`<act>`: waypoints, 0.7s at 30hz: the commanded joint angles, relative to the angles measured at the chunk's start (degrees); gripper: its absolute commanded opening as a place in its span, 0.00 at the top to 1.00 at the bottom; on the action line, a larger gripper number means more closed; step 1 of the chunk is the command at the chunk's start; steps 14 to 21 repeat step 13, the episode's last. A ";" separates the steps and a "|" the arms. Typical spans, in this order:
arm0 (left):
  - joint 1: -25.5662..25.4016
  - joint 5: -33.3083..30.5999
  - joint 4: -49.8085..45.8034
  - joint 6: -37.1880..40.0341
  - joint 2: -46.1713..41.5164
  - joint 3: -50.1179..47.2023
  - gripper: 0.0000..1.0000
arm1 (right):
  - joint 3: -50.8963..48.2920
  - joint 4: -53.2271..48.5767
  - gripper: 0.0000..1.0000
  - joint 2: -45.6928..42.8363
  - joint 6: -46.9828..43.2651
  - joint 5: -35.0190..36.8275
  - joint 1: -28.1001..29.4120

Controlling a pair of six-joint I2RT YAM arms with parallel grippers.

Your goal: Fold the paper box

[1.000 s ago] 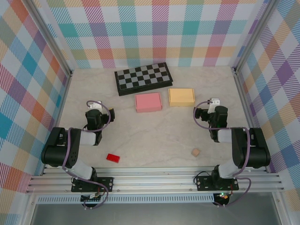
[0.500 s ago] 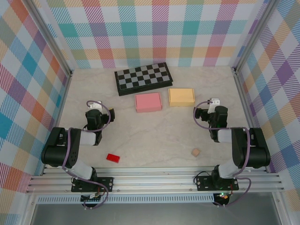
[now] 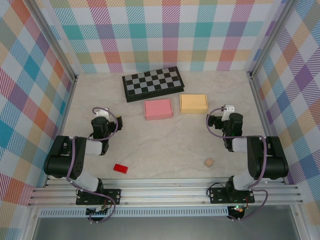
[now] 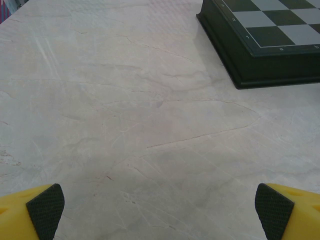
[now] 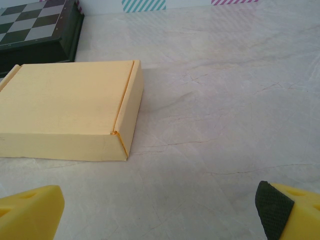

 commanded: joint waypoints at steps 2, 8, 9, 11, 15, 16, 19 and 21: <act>0.11 1.07 0.23 0.44 0.03 0.75 0.00 | 0.48 -0.06 0.00 -0.12 -0.47 -1.12 -0.34; 0.58 3.97 -1.38 0.94 0.44 1.84 0.00 | 0.53 -0.06 0.00 -0.12 -0.46 -1.12 -0.34; 0.68 4.19 -1.34 0.91 0.36 1.74 0.00 | 0.50 -0.08 0.00 -0.13 -0.46 -1.11 -0.29; 0.71 4.41 -0.95 1.08 0.32 1.50 0.00 | 0.48 -0.06 0.00 -0.12 -0.47 -1.12 -0.34; 0.76 4.67 -0.72 1.03 0.14 1.30 0.00 | 0.52 -0.08 0.00 -0.12 -0.47 -1.12 -0.34; 0.76 4.67 -0.72 1.03 0.14 1.30 0.00 | 0.52 -0.08 0.00 -0.12 -0.47 -1.12 -0.34; 0.76 4.67 -0.72 1.03 0.14 1.30 0.00 | 0.52 -0.08 0.00 -0.12 -0.47 -1.12 -0.34; 0.76 4.67 -0.72 1.03 0.14 1.30 0.00 | 0.52 -0.08 0.00 -0.12 -0.47 -1.12 -0.34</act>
